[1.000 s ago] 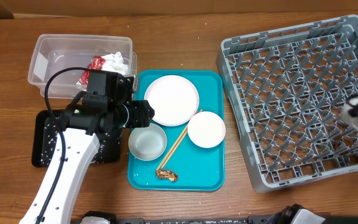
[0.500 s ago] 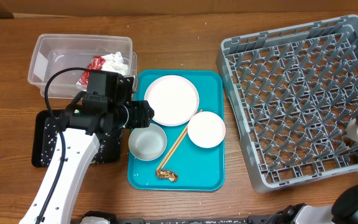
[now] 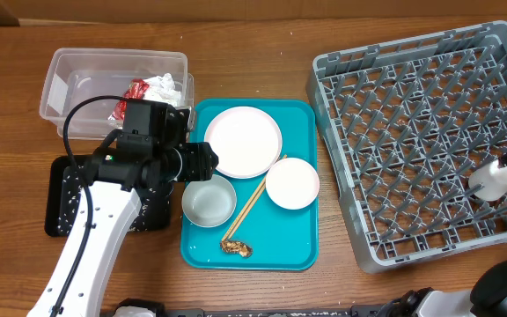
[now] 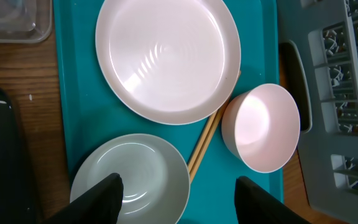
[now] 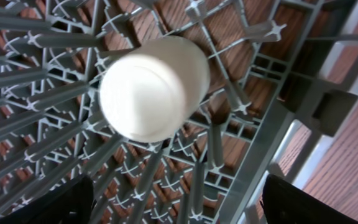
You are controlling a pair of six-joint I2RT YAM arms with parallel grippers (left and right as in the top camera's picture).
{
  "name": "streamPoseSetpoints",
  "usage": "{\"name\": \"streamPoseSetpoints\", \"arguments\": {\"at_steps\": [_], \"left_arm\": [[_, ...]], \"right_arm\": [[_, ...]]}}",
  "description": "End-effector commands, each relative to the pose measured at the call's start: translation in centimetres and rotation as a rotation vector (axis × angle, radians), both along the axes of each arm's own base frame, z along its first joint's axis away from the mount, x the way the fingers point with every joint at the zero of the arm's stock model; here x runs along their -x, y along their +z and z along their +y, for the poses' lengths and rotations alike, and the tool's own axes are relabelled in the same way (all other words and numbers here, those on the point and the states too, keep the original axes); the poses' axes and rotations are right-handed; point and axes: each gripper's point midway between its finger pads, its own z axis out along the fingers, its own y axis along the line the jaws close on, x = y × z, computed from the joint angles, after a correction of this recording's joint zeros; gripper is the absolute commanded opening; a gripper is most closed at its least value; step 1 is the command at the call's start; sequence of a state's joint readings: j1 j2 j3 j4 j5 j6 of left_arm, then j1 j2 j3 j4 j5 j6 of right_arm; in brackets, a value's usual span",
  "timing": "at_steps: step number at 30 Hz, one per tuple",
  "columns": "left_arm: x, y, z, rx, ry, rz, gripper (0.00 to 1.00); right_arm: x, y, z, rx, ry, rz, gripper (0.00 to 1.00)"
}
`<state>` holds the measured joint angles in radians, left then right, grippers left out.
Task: Sort waste into correct bins and load items into the dishwasher
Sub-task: 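Place the cup upside down in the dish rack with the right gripper, then reach the right gripper to the pink bowl and grasp its rim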
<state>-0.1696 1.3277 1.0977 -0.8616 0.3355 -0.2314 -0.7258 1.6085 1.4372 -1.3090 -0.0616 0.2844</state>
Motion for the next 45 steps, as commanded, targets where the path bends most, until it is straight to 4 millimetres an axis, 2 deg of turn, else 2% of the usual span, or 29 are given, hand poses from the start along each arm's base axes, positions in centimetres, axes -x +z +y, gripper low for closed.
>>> {"name": "streamPoseSetpoints", "arguments": {"at_steps": [1, 5, 8, 9, 10, 12, 13, 16, 19, 30, 35, 38, 45], "left_arm": [[-0.2, 0.8, 0.2, -0.013, -0.012, -0.036, 0.6], [-0.2, 0.8, 0.2, -0.013, -0.011, -0.036, 0.61], [-0.2, 0.8, 0.2, -0.013, -0.011, -0.035, 0.62], [-0.2, 0.8, 0.2, -0.014, -0.011, -0.035, 0.63], [-0.2, 0.8, 0.2, -0.014, -0.011, -0.035, 0.63], [-0.1, 0.7, 0.3, -0.019, -0.009, -0.031, 0.63], [-0.1, 0.7, 0.4, -0.025, -0.006, -0.028, 0.63], [0.1, 0.3, 1.0, -0.056, 0.008, -0.013, 0.65], [0.5, -0.1, 1.6, -0.089, 0.022, 0.006, 0.66], [0.6, -0.2, 1.7, -0.095, 0.025, 0.009, 0.68], [0.6, -0.2, 1.7, -0.095, 0.025, 0.01, 0.69], [0.6, -0.2, 1.7, -0.095, 0.025, 0.01, 0.69], [0.6, -0.2, 1.7, -0.095, 0.025, 0.01, 0.69]], "right_arm": [[-1.2, 0.7, 0.6, -0.039, 0.011, -0.062, 0.89], [-2.4, 1.0, 2.2, -0.098, 0.094, -0.119, 0.88], [-4.7, 1.9, 5.6, -0.197, 0.265, -0.241, 0.87], [-5.8, 2.5, 7.5, -0.242, 0.36, -0.302, 0.86], [-6.0, 2.7, 8.0, -0.251, 0.382, -0.314, 0.86], [-7.2, 3.7, 11.7, -0.309, 0.53, -0.377, 0.86], [-7.3, 3.9, 12.5, -0.316, 0.56, -0.382, 0.86], [-7.8, 4.4, 16.5, -0.328, 0.684, -0.376, 0.85], [-8.0, 4.9, 21.4, -0.34, 0.834, -0.371, 0.8], [-6.2, 2.4, 33.0, -0.13, 1.031, -0.159, 0.81], [-4.9, 0.3, 36.2, -0.083, 1.048, -0.126, 0.81], [-3.8, -2.2, 37.9, -0.077, 1.071, -0.103, 0.8], [-2.4, -7.8, 36.7, 0.021, 1.012, -0.046, 0.78]]}}
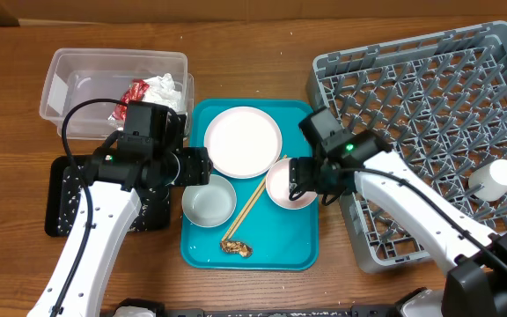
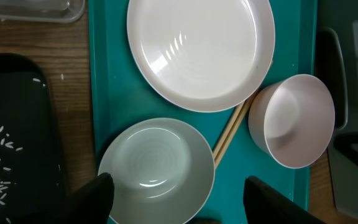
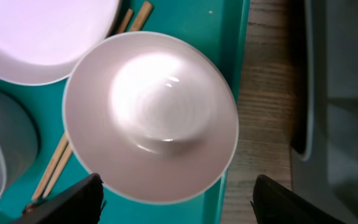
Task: Sort waste into correct bins and load items into the dishwasher
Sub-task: 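Reach the right gripper to the pink bowl and grasp its rim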
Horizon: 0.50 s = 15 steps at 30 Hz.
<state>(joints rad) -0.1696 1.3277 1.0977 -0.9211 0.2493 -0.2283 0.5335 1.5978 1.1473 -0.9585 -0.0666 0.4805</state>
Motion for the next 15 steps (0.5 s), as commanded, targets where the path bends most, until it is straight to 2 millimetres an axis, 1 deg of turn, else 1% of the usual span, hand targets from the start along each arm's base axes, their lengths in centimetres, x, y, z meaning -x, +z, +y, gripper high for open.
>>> {"name": "streamPoseSetpoints", "arguments": {"at_steps": [1, 2, 5, 7, 8, 9, 10, 15], "left_arm": [[-0.3, 0.8, 0.1, -0.007, -0.012, -0.034, 0.69], [-0.3, 0.8, 0.1, -0.007, -0.012, -0.034, 0.69], [-0.3, 0.8, 0.1, -0.007, -0.012, -0.033, 0.69], [-0.3, 0.8, 0.1, -0.007, -0.012, -0.034, 0.69], [-0.3, 0.8, 0.1, -0.007, -0.012, -0.034, 0.69], [-0.3, 0.8, 0.1, -0.007, -0.012, -0.034, 0.69], [-0.3, 0.8, 0.1, -0.007, -0.012, -0.034, 0.69], [-0.3, 0.8, 0.1, -0.007, -0.012, -0.034, 0.69]], "right_arm": [[0.6, -2.0, -1.4, 0.056, -0.057, -0.011, 0.77], [0.8, -2.4, -1.5, 0.056, -0.057, -0.011, 0.75], [0.8, -3.6, -1.5, 0.047, -0.058, -0.023, 0.62], [1.0, -4.0, -1.6, 0.046, -0.077, -0.018, 0.59], [1.1, -4.2, -1.6, 0.046, -0.078, -0.016, 0.54], [1.1, -4.4, -1.6, 0.046, -0.078, -0.017, 0.47], [1.1, -4.4, -1.6, 0.045, -0.078, -0.019, 0.44], [1.4, -4.4, -1.0, 0.025, -0.084, -0.008, 0.42]]}}
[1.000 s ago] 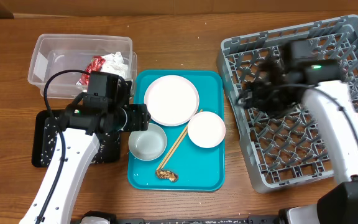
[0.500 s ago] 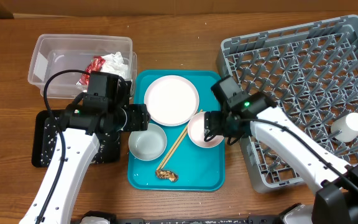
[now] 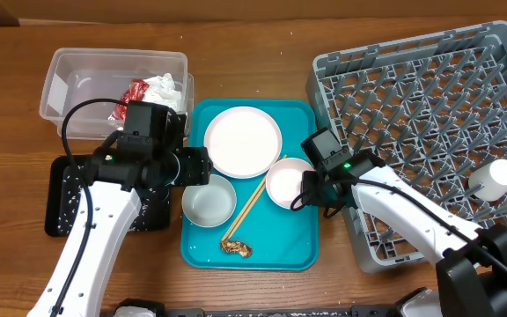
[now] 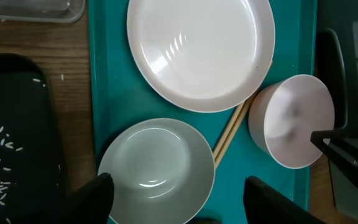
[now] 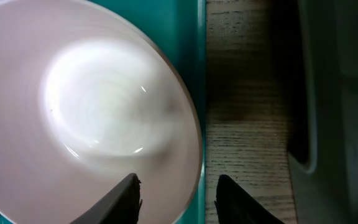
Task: Sort waste into correct bins and load items into the dishwasher
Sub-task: 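Reach the right gripper to the pink bowl and grasp its rim, then lift the pink bowl and place it in the rack's back right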
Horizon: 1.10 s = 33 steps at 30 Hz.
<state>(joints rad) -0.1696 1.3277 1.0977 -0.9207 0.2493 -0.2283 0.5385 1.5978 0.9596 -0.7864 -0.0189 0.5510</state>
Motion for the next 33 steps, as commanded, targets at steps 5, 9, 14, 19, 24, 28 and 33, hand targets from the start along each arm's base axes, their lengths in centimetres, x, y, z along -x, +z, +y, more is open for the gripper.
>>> {"name": "streamPoseSetpoints", "arguments": {"at_steps": [5, 9, 14, 19, 24, 28, 33], "left_arm": [[-0.2, 0.8, 0.1, -0.008, -0.012, -0.03, 0.69], [-0.1, 0.8, 0.2, -0.008, -0.012, -0.028, 0.69], [0.0, 0.7, 0.2, -0.009, -0.012, -0.022, 0.69], [0.0, 0.7, 0.2, -0.009, -0.012, -0.022, 0.69], [0.0, 0.7, 0.2, -0.009, -0.012, -0.023, 0.69], [0.0, 0.7, 0.2, -0.009, -0.012, -0.022, 0.68], [0.0, 0.7, 0.2, -0.009, -0.012, -0.022, 0.69]], "right_arm": [[0.1, 0.4, 0.9, -0.02, -0.001, -0.021, 0.37], [0.1, 0.3, 0.9, -0.019, -0.001, -0.02, 0.37], [0.1, 0.2, 0.6, -0.011, -0.037, -0.014, 0.34], [0.4, -1.2, 0.5, 0.013, -0.047, 0.027, 0.3], [0.2, -1.1, 0.5, 0.011, -0.047, 0.023, 0.15], [0.0, -0.4, 0.4, 0.021, -0.052, 0.024, 0.04], [-2.0, 4.8, -0.2, 0.058, -0.071, -0.077, 0.04]]}}
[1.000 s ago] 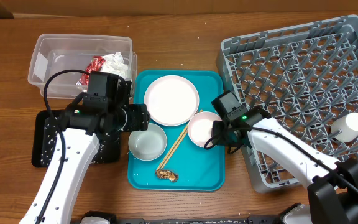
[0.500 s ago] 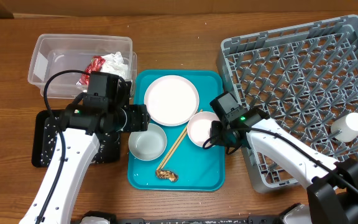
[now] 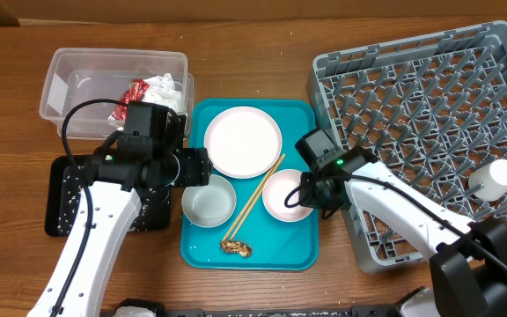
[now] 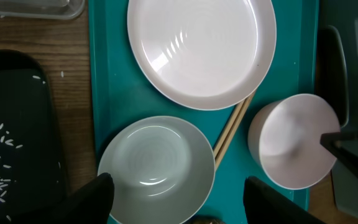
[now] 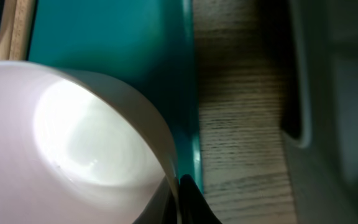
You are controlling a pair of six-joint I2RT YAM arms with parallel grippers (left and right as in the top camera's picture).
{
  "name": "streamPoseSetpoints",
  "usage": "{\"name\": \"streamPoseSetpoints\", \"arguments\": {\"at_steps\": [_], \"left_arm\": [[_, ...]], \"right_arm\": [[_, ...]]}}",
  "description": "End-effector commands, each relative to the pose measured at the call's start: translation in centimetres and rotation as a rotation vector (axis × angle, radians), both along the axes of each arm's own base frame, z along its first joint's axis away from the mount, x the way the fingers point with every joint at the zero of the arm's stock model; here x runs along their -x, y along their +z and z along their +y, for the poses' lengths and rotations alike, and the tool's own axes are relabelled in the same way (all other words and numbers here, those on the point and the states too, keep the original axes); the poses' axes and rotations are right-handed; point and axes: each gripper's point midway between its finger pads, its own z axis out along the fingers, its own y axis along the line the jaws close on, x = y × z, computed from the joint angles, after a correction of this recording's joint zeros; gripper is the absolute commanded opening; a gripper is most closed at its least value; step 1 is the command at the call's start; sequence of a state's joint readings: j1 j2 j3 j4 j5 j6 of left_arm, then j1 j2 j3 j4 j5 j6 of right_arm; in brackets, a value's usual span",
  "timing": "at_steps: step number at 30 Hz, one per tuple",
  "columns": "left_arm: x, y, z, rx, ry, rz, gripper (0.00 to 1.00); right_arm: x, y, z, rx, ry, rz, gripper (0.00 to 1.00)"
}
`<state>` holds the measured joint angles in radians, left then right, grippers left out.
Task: Sort waste into correct bins and load items into the dishwasher
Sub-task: 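Lift the pink bowl and place it in the rack's back right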
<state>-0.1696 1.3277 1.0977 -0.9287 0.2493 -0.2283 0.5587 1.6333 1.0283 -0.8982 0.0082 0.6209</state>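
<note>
On the teal tray [image 3: 293, 239] lie a white plate [image 3: 243, 141], a grey-green bowl [image 3: 209, 203], a pair of chopsticks [image 3: 255, 199], a brown food scrap [image 3: 236, 248] and a small white bowl [image 3: 284, 196]. My right gripper [image 3: 309, 195] is shut on the white bowl's right rim [image 5: 166, 155], one finger inside and one outside [image 5: 188, 199]. My left gripper [image 4: 182, 205] hangs open above the grey-green bowl [image 4: 154, 165], touching nothing. The grey dish rack [image 3: 412, 114] at the right holds a white cup [image 3: 493, 178].
A clear bin [image 3: 77, 84] with red and white waste stands at the back left. A black tray [image 3: 64, 198] sprinkled with rice grains lies left of the teal tray, under my left arm. The rack's near-left corner is close to my right gripper.
My right gripper, then open with its fingers astride the white bowl's right rim, is now shut on that rim. The bowl sits slightly nearer the tray's front. My left arm has not moved.
My right gripper was open over the white cup in the rack's right side. Then it was open above the white bowl on the tray, then low at that bowl's right rim, and now shut on it. My left gripper stayed open over the grey-green bowl.
</note>
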Motion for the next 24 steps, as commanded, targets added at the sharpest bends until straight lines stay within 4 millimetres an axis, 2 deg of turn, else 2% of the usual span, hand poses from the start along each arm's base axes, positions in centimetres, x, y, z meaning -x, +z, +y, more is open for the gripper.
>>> {"name": "streamPoseSetpoints", "arguments": {"at_steps": [1, 5, 6, 7, 11, 15, 18, 24], "left_arm": [[-0.2, 0.8, 0.1, -0.008, -0.012, -0.03, 0.68], [-0.2, 0.8, 0.1, -0.008, -0.012, -0.031, 0.69], [-0.2, 0.8, 0.2, -0.008, -0.012, -0.031, 0.69], [-0.2, 0.8, 0.2, -0.008, -0.012, -0.031, 0.69], [-0.2, 0.8, 0.2, -0.008, -0.012, -0.031, 0.69], [-0.2, 0.8, 0.2, -0.009, -0.012, -0.032, 0.69], [-0.2, 0.8, 0.1, -0.008, -0.012, -0.031, 0.69], [-0.2, 0.8, 0.2, -0.008, -0.012, -0.031, 0.69]], "right_arm": [[-3.0, 5.4, -0.1, 0.015, -0.019, -0.16, 0.04], [-5.7, 13.3, -2.8, 0.071, -0.037, -0.36, 0.04], [-6.6, 15.8, -4.3, 0.103, -0.045, -0.438, 0.04], [-7.2, 17.4, -5.7, 0.135, -0.062, -0.491, 0.04], [-9.0, 23.2, -13.5, 0.353, -0.18, -0.69, 0.04], [-9.5, 25.4, -19.5, 0.54, -0.264, -0.736, 0.04], [-9.9, 26.8, -25.4, 0.698, -0.403, -0.748, 0.04], [-10.8, 28.5, -32.0, 0.796, -0.63, -0.824, 0.04]]}}
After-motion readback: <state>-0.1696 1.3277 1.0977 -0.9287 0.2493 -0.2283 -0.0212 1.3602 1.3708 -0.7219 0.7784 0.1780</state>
